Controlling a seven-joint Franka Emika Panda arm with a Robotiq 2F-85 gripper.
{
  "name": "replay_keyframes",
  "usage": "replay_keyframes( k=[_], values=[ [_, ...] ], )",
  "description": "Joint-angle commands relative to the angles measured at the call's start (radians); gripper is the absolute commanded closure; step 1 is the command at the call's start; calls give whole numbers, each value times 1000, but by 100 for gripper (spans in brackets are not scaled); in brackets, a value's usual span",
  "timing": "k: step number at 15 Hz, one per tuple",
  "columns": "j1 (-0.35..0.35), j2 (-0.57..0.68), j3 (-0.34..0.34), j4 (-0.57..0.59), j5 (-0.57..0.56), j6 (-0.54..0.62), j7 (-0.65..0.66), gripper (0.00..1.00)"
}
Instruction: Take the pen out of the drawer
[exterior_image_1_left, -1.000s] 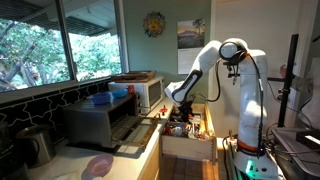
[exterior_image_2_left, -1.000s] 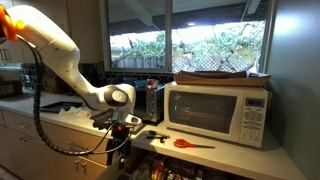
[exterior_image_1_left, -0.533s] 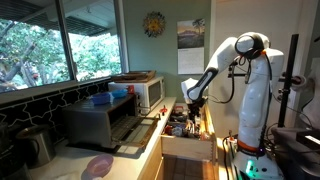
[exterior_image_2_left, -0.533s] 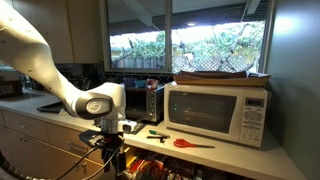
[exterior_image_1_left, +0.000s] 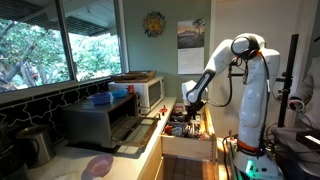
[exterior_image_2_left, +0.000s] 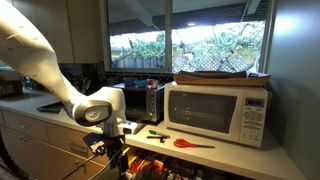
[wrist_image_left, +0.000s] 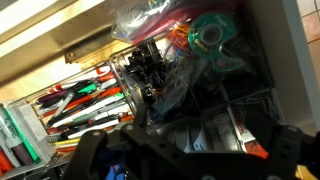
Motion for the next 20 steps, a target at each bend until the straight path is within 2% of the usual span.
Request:
replay_keyframes(
  k=[1, 4, 6, 7, 8, 12, 15, 20],
  values=[
    [-9, 160, -1, 21, 25, 112, 30, 0],
    [-18, 256, -22, 43, 25, 142, 53, 0],
    [-25, 321, -36, 52, 51, 245, 56, 0],
    [-41, 295, -12, 41, 174, 242, -31, 0],
    [-8, 271, -40, 30, 70, 210, 32, 0],
    [-4, 282, -40, 36, 85, 218, 18, 0],
    [15, 333, -57, 59, 42, 234, 78, 0],
    [-17, 339, -77, 72, 108, 292, 69, 0]
  ],
)
